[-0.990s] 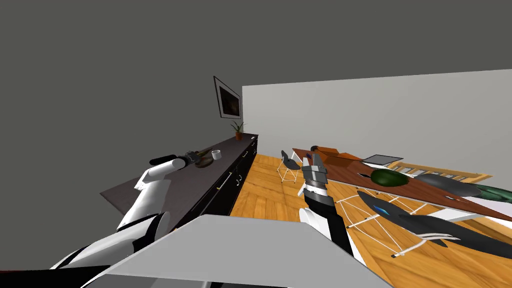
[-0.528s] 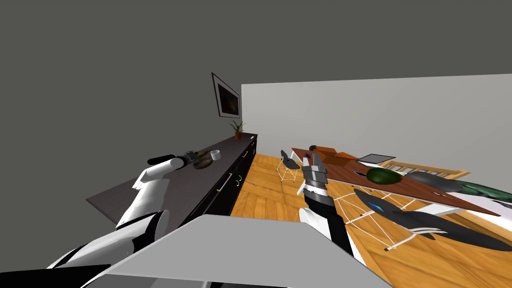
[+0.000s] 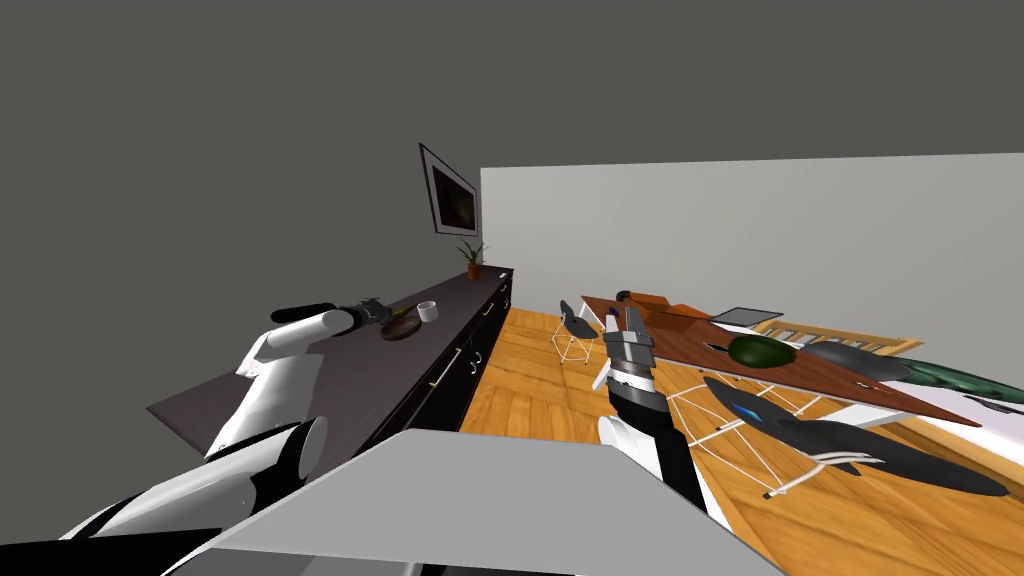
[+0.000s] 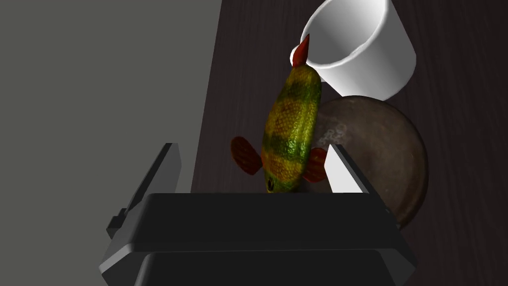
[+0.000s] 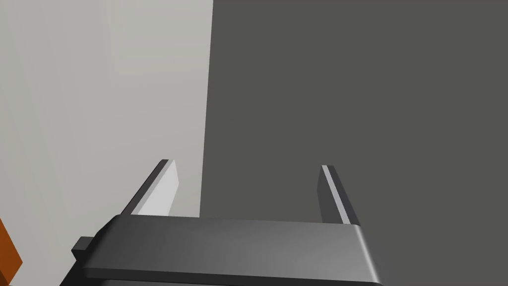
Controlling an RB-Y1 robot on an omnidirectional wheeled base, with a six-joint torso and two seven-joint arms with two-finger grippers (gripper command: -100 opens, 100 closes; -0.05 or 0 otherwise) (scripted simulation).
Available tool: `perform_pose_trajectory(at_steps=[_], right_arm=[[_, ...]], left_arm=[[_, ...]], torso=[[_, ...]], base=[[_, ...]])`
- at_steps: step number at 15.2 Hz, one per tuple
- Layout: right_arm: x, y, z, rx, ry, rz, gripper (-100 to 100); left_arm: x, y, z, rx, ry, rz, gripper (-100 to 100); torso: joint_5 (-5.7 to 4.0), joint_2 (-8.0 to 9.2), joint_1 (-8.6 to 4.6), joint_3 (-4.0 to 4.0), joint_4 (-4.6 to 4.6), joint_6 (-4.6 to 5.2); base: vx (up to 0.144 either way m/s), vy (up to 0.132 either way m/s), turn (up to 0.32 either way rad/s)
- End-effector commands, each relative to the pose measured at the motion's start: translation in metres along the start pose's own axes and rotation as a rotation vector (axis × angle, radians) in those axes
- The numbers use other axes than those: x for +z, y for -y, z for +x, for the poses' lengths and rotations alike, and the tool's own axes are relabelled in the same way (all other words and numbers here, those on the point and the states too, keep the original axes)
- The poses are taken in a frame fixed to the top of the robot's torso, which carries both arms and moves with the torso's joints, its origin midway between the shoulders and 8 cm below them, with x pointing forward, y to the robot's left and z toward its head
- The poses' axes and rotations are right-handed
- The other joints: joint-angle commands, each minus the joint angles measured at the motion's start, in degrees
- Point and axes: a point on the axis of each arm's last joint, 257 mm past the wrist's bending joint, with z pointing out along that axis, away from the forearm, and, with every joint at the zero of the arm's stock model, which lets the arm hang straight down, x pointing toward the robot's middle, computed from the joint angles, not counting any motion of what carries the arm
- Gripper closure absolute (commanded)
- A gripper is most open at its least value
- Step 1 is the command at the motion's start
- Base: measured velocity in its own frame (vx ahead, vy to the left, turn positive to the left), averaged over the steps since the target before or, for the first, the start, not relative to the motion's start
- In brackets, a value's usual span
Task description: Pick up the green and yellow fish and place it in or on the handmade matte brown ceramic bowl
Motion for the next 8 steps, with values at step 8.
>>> perform_pose_trajectory(at_steps=[8], right_arm=[[0.0000,0.0000,0.0000,0.000,0.000,0.000,0]], left_arm=[[-0.0058,0.0087,-0.0004,-0.002,0.005,-0.003,-100]], torso=[[0.02,0.09,0.06,0.05,0.01,0.00]], base=[[0.008,-0.005,-0.007]])
